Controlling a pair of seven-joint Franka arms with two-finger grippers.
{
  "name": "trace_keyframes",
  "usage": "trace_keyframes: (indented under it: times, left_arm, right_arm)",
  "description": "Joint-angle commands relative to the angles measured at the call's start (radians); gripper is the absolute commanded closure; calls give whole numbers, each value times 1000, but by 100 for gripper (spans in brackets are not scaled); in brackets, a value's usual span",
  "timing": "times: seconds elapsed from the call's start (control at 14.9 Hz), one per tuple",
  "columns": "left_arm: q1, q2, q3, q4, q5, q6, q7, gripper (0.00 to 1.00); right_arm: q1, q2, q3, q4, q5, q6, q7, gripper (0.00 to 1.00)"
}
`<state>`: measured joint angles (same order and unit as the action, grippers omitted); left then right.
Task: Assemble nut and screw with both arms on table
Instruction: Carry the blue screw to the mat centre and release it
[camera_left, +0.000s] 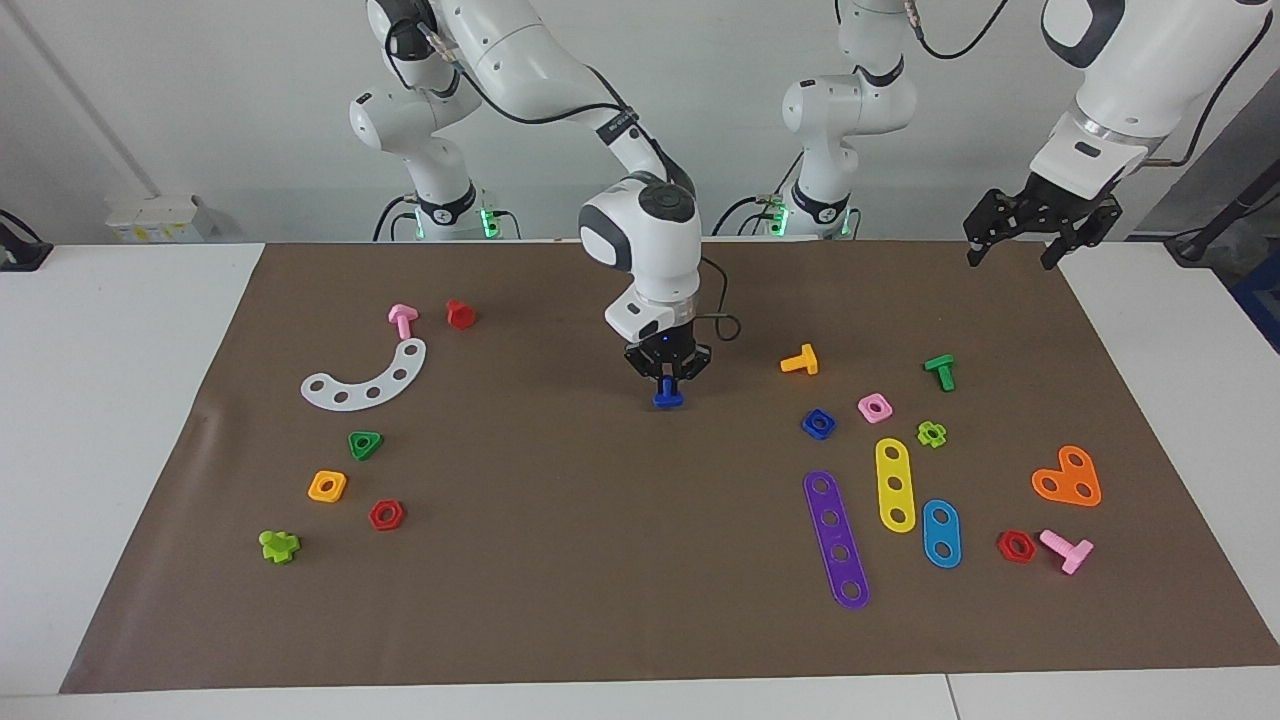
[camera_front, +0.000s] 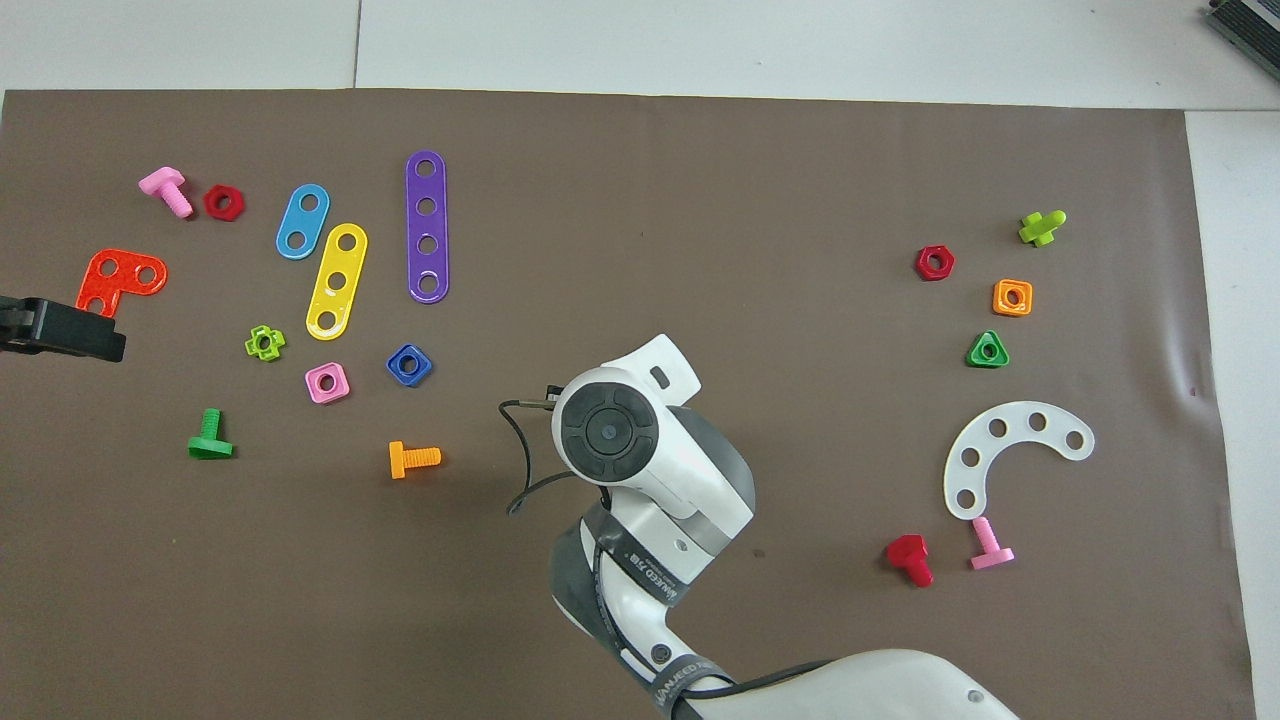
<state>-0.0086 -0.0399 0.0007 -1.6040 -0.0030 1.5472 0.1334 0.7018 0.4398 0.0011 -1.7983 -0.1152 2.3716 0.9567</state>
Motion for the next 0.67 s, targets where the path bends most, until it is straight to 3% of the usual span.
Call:
trace_keyframes:
  times: [0.0,0.07,0.27,0.6]
  left_arm:
    - [12,-26,-5,-28,-17,1,6,0]
    - [12,-26,-5,-28,-17,2,6,0]
    - [12,-26,-5,-28,-17,2,6,0]
    - [12,-26,-8,-28,-17,-12,3,0]
  right_arm:
    - [-1,3,-4,-9,-23,33,24,67]
    - [1,3,-4,-6,-23,32,27,1]
    - [-14,-21,-6,-1,-23,17,33,0]
    - [-158,-211,-6,-1,-20,-129,-47,0]
